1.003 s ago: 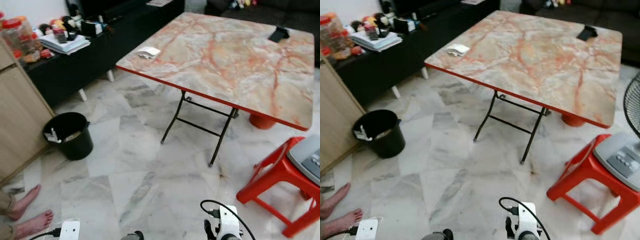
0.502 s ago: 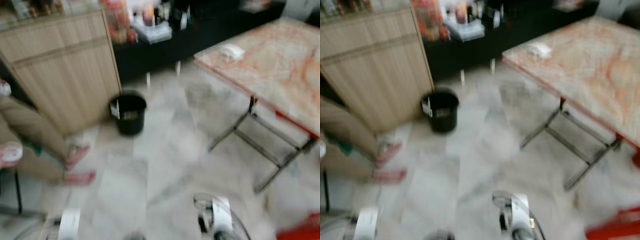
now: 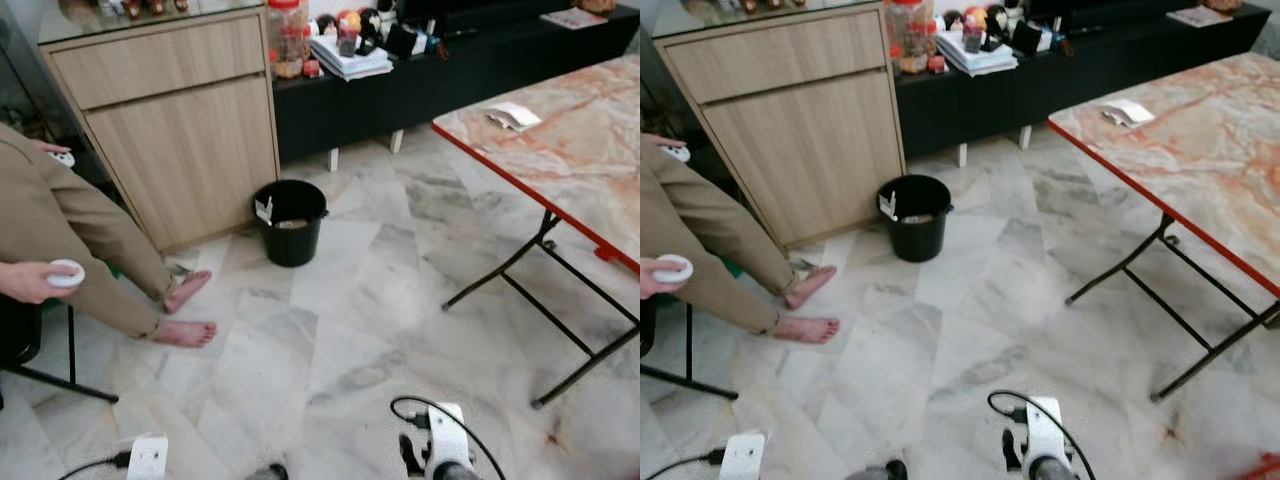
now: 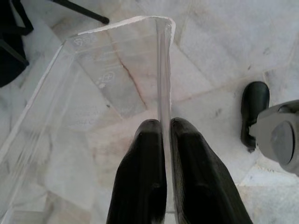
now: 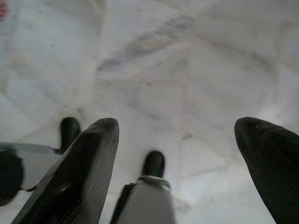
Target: Picking trash to rubbish bin
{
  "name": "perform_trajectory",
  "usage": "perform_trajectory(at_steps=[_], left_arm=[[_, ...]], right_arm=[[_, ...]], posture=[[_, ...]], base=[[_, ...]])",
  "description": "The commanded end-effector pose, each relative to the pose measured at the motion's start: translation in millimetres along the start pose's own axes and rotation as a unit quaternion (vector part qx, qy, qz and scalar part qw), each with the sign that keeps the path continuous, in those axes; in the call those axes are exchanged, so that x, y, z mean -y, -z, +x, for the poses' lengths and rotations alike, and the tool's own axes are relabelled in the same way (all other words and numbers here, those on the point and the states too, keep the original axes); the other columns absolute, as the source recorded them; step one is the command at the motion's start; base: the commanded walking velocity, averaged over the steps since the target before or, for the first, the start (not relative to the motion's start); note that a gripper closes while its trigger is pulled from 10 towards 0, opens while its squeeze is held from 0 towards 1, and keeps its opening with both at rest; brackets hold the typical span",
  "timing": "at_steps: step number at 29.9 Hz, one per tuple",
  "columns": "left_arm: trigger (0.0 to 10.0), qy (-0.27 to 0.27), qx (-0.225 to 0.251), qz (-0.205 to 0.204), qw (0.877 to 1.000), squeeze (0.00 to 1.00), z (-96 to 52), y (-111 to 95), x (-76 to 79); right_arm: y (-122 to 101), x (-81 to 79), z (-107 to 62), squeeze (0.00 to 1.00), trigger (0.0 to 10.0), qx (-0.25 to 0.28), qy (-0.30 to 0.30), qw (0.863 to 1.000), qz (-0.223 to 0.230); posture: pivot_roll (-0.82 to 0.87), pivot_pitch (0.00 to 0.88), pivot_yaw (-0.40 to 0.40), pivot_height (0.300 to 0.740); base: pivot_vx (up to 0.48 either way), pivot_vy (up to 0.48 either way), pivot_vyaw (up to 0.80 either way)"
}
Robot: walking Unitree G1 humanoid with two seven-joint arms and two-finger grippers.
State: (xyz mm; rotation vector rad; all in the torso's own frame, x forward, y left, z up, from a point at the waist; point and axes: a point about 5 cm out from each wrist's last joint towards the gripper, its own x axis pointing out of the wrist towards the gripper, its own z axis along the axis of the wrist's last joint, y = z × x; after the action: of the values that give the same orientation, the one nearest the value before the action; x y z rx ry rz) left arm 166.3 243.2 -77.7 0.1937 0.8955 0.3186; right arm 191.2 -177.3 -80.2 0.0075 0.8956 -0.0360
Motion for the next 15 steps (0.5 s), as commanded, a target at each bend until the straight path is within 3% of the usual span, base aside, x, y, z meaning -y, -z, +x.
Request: perform_trajectory(at_steps=[1,3,8,15], left_arm=[[10.0,-0.013,-0.016,0.006,1.000,0.00,-0.7,7,-7.1],[10.0,-0.016,-0.017,0.006,1.000,0.00,-0.8,9,-9.6],[10.0,-0.025,-0.008,0.017,1.000,0.00,1.0,4,-19.2],[10.0,-0.031,0.002,0.021,0.999,0.00,2.6,-2,-25.6]], right_arm=[[-3,-4.9,0.9,0.00,10.0,0.002,-0.006,1.000,0.001],[-3,-4.4,0.9,0.00,10.0,0.003,-0.004,1.000,0.013],[-1,-13.2,1.1,0.00,10.0,-0.005,-0.018,1.000,0.011],[-1,-19.2,1.3,0.00,10.0,-0.003,-0.021,1.000,0.012]], posture=[[0.11,0.163,-0.006,0.740],[0.11,0.163,-0.006,0.740],[0.14,0.155,0.012,0.740],[0.15,0.145,0.028,0.740]], base=[[0.431,0.000,0.00],[0.428,0.000,0.00],[0.430,0.000,-0.73],[0.435,0.000,0.00]])
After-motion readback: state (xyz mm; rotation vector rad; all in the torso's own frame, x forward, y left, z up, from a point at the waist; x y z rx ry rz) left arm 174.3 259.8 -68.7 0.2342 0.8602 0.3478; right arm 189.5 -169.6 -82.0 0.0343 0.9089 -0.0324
